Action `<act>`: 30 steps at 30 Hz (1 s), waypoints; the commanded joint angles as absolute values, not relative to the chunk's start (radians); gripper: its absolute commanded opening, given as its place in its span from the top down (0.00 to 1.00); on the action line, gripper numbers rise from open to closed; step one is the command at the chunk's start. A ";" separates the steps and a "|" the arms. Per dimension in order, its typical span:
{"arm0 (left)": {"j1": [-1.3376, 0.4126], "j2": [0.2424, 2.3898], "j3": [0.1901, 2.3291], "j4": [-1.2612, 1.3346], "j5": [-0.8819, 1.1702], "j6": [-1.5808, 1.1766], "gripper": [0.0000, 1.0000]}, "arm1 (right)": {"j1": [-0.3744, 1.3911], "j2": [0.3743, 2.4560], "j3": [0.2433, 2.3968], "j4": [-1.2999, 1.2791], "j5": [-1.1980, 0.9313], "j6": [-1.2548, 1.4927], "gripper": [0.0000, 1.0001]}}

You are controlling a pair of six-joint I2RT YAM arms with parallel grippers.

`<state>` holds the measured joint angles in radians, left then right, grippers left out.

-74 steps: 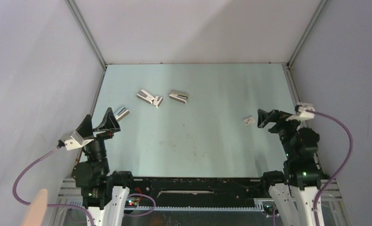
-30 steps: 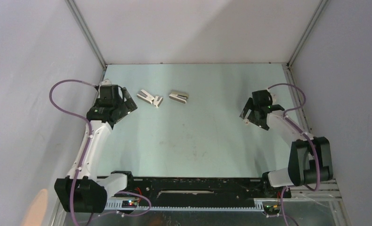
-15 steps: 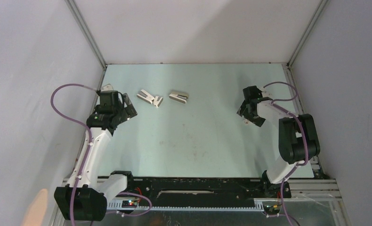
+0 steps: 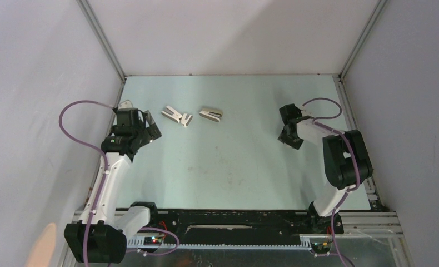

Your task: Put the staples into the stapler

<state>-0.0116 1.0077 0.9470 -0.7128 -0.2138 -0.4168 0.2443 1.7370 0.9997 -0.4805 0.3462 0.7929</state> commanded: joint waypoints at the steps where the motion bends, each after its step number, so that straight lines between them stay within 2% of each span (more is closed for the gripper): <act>1: -0.005 0.988 0.941 -0.681 -0.198 -0.397 0.00 | 0.284 1.735 1.018 -0.444 0.392 0.735 0.53; 6: -0.005 0.979 0.934 -0.679 -0.194 -0.397 0.00 | 0.285 1.717 0.984 -0.432 0.407 0.714 0.68; 10: -0.005 0.968 0.926 -0.671 -0.192 -0.397 0.00 | 0.283 1.698 0.971 -0.435 0.401 0.710 0.69; 12: -0.005 0.964 0.924 -0.669 -0.191 -0.397 0.00 | 0.282 1.679 0.969 -0.438 0.397 0.702 0.63; 20: -0.005 0.957 0.920 -0.659 -0.169 -0.392 0.00 | 0.192 1.573 0.971 -0.397 0.255 0.535 0.21; 24: -0.005 0.955 0.919 -0.654 -0.157 -0.389 0.00 | 0.111 1.581 0.983 -0.368 0.143 0.467 0.12; 30: -0.005 0.947 0.909 -0.644 -0.144 -0.387 0.00 | 0.055 1.692 1.078 -0.366 -0.049 0.362 0.12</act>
